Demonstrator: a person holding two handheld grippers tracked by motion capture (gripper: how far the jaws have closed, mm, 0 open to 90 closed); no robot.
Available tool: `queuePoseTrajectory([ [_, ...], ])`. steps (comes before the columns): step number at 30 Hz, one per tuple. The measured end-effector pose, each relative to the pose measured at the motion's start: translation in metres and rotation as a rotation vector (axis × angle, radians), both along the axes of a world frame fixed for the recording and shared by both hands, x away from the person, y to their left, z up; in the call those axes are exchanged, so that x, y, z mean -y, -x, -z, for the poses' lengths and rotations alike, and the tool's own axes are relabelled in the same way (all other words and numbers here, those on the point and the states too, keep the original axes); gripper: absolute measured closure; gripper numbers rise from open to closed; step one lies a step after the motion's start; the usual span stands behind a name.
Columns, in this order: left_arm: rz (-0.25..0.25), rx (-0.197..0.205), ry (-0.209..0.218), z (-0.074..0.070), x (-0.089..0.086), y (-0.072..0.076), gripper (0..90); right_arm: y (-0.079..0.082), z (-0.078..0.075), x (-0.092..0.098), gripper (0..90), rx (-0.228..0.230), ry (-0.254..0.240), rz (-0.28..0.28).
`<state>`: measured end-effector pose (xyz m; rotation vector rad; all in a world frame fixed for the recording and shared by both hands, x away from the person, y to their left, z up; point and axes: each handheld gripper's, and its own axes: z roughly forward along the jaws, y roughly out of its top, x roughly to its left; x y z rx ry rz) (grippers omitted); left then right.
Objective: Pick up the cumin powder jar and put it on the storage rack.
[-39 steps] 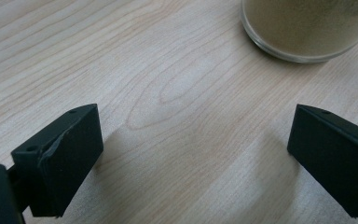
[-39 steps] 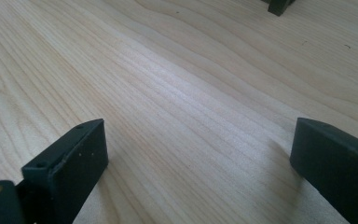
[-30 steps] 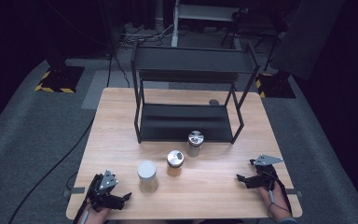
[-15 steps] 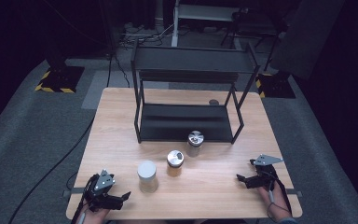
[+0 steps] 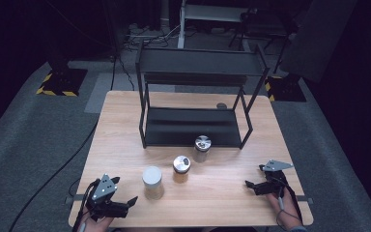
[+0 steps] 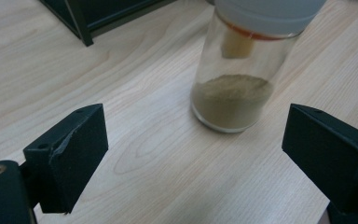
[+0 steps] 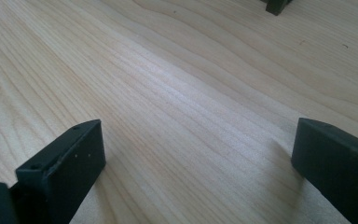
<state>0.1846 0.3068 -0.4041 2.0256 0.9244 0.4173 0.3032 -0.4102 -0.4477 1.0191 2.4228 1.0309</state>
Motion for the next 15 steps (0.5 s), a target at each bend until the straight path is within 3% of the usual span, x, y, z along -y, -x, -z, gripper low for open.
queuePoseTrajectory([
  [6,0.006,0.012,0.026,-0.0001,0.0009,0.0001,6.3,0.0,0.0001,0.0,2.3,0.0,0.0,0.001],
  [15,0.04,0.021,0.025,-0.0036,0.0087,-0.0063,6.3,-0.0002,0.0,-0.0003,2.1,-0.001,0.0,0.004],
])
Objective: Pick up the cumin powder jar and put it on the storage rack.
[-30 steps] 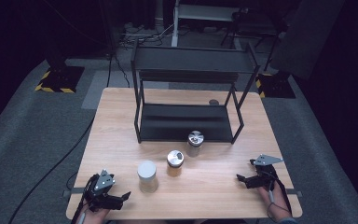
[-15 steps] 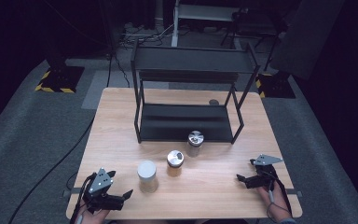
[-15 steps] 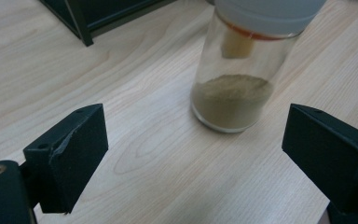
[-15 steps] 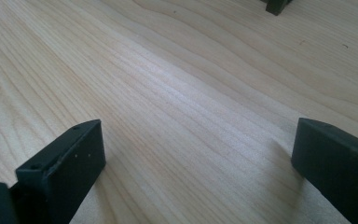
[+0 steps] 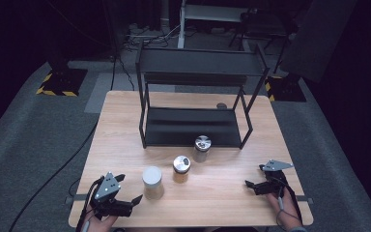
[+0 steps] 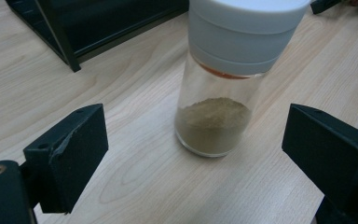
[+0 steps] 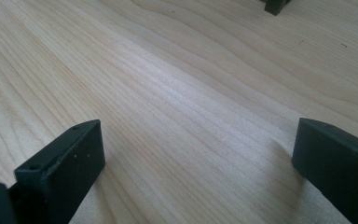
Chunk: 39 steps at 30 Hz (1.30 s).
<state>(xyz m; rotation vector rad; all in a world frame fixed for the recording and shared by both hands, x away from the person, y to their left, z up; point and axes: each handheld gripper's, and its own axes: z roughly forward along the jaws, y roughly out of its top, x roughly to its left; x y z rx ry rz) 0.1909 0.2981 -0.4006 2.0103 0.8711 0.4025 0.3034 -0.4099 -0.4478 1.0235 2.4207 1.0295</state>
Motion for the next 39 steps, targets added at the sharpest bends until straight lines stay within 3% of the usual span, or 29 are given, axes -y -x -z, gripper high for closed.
queuePoseTrajectory([
  [15,0.052,0.015,0.029,-0.002,0.01,-0.017,6.5,0.0,0.0,0.0,2.1,0.0,0.0,0.0],
  [30,0.116,0.022,0.025,-0.004,0.027,-0.038,6.9,0.0,0.0,0.0,2.1,0.001,0.0,0.003],
  [39,0.129,0.03,0.023,-0.006,0.034,-0.046,8.4,0.0,0.0,0.0,2.1,0.001,0.0,0.003],
])
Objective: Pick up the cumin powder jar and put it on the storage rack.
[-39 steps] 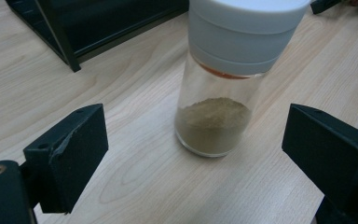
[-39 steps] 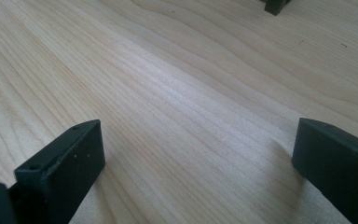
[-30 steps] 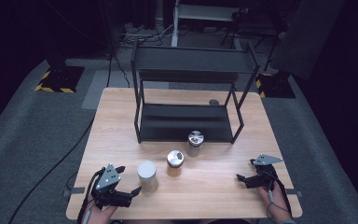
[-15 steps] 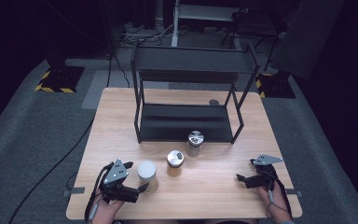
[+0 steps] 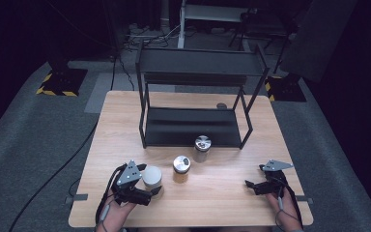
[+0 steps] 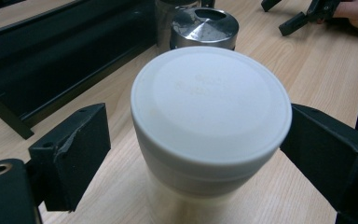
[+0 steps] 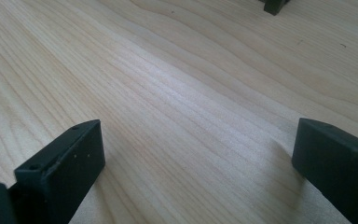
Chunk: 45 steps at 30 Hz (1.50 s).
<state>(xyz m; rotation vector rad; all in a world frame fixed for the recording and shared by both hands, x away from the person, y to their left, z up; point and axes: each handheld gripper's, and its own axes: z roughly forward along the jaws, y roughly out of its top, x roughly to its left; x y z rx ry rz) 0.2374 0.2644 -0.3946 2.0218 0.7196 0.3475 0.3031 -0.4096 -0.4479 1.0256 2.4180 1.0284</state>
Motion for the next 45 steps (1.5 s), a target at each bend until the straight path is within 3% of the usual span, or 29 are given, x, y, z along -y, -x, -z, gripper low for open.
queuePoseTrajectory([
  [6,0.005,-0.016,-0.01,-0.001,0.004,-0.005,15.9,0.0,0.0,0.0,2.1,0.0,0.0,0.0],
  [9,0.02,-0.021,-0.013,-0.002,0.004,-0.006,26.3,0.0,0.0,0.0,2.1,0.0,0.0,0.0],
  [11,0.021,-0.013,-0.037,-0.004,0.007,-0.005,32.6,0.0,0.0,0.0,2.1,0.0,0.0,0.0],
  [24,-0.016,-0.031,-0.079,-0.022,0.016,-0.006,33.1,0.0,0.0,0.0,2.1,0.0,0.0,0.0],
  [30,-0.021,-0.032,-0.096,-0.038,0.02,-0.013,33.1,0.0,0.0,0.0,2.1,0.0,0.0,0.0],
  [37,-0.023,-0.046,-0.083,-0.051,0.021,-0.025,33.1,0.0,0.0,0.0,2.1,0.0,0.0,0.0],
  [45,-0.025,-0.026,-0.091,-0.069,0.024,-0.038,33.1,0.0,0.0,0.0,2.1,0.0,0.0,0.0],
])
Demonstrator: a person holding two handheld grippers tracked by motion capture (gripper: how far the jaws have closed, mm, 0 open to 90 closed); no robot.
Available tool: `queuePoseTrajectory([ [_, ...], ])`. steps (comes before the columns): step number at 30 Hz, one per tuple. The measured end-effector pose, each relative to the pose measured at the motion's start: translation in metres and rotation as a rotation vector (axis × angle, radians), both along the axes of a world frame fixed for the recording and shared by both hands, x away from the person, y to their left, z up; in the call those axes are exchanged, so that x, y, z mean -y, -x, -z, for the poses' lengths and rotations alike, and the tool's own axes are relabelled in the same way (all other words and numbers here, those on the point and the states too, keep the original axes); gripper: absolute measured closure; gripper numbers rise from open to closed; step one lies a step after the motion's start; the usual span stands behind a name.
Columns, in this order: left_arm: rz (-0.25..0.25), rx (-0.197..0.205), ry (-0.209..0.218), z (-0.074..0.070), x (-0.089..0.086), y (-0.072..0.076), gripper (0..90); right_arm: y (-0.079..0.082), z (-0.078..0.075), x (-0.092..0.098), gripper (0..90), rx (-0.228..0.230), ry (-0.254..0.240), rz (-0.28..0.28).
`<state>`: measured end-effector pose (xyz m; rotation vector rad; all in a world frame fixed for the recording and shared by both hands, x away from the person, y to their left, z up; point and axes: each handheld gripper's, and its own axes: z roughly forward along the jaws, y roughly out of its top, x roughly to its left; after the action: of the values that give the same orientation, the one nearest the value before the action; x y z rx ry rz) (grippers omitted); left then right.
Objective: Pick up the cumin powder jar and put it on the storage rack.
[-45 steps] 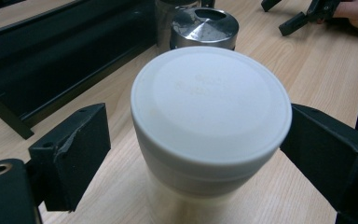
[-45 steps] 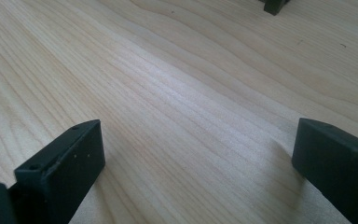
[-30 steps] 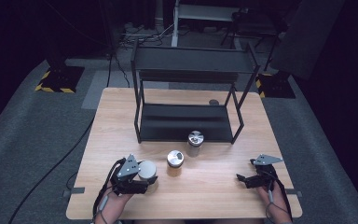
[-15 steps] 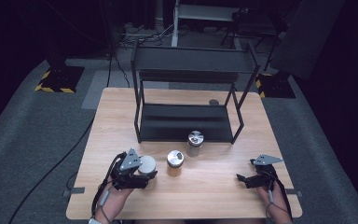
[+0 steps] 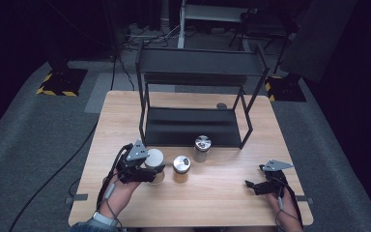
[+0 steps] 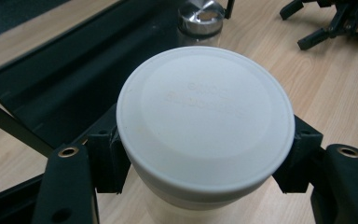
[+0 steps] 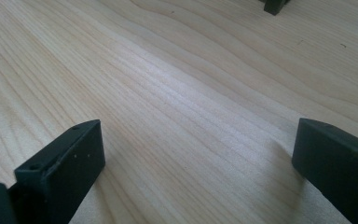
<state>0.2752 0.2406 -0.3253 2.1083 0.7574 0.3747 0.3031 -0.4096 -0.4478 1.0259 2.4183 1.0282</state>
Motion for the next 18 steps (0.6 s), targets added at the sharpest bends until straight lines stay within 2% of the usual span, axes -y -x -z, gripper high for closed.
queuePoseTrajectory([
  [3,0.001,0.011,-0.003,-0.008,0.002,-0.006,33.1,0.0,0.0,0.0,2.1,0.0,0.0,0.0],
  [11,0.002,0.009,0.006,-0.03,0.006,-0.026,33.1,0.0,0.0,0.0,2.1,0.0,0.0,0.0],
  [18,-0.006,0.017,-0.008,-0.048,0.015,-0.044,33.1,0.0,0.0,0.0,2.1,0.0,0.0,0.0],
])
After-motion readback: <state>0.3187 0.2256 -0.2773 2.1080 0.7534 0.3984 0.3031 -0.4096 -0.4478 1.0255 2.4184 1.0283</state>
